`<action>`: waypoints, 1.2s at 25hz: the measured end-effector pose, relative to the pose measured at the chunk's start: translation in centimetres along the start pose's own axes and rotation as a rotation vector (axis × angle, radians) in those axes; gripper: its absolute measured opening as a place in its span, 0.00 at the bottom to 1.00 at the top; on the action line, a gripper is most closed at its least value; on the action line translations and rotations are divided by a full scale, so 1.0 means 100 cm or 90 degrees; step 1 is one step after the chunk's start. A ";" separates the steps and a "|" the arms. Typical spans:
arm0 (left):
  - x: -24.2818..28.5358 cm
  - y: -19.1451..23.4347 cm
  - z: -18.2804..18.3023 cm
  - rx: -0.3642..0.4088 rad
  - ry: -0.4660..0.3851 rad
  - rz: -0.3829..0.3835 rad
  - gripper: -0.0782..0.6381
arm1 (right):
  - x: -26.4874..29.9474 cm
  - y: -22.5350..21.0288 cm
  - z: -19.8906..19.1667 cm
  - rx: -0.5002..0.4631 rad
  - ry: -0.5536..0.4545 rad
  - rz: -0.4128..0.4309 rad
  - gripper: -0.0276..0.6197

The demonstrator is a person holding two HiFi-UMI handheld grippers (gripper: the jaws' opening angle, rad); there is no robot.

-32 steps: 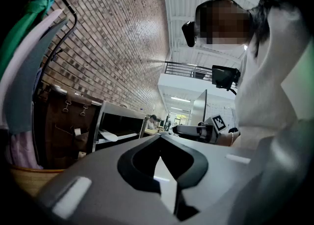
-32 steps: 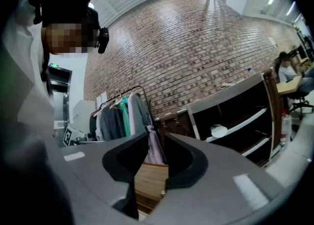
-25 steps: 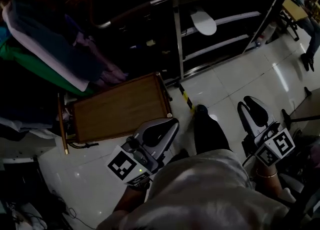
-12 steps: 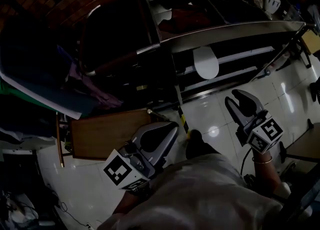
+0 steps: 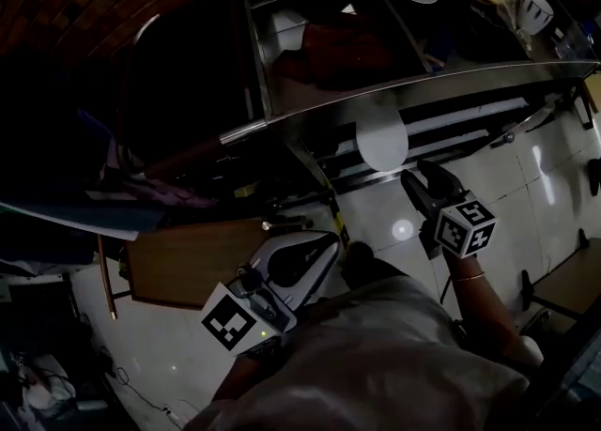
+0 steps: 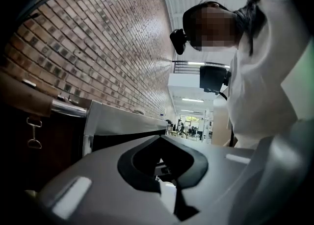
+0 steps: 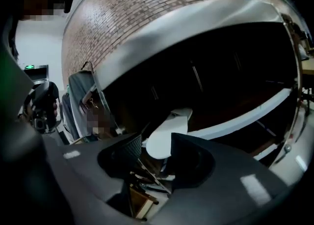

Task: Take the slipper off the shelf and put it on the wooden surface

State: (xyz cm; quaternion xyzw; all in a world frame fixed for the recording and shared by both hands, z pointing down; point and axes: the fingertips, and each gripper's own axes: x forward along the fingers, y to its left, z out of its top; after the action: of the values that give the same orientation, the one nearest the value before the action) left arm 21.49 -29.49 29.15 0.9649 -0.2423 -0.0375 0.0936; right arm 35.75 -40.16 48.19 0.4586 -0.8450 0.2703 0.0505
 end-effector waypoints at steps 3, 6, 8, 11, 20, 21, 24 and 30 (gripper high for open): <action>0.012 0.009 -0.004 0.003 -0.004 -0.003 0.10 | 0.018 -0.026 -0.018 0.051 0.031 -0.024 0.34; 0.020 0.013 0.000 0.003 -0.013 0.008 0.10 | 0.026 -0.041 -0.023 0.106 0.043 -0.035 0.36; 0.021 0.014 0.002 0.003 -0.006 0.018 0.10 | 0.032 -0.050 -0.022 0.135 0.040 -0.050 0.36; 0.020 0.019 0.002 0.001 0.014 0.038 0.10 | 0.045 -0.059 -0.025 0.183 0.039 -0.058 0.35; 0.005 0.025 -0.007 -0.019 0.045 0.075 0.10 | 0.063 -0.041 -0.021 0.293 -0.004 0.033 0.12; 0.003 0.022 -0.009 -0.022 0.044 0.074 0.10 | 0.057 -0.036 -0.016 0.290 -0.014 0.039 0.10; -0.009 0.010 0.000 -0.026 0.028 0.064 0.10 | 0.030 -0.018 -0.009 0.278 -0.035 0.047 0.09; -0.055 -0.022 0.038 0.009 -0.032 0.056 0.10 | -0.044 0.026 -0.001 0.270 -0.093 0.049 0.09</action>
State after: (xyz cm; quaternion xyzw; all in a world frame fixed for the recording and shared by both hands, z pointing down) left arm 17.19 -25.61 25.19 0.9528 -0.2870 -0.0561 0.0819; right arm 36.19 -35.75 45.72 0.4449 -0.7876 0.4095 -0.1187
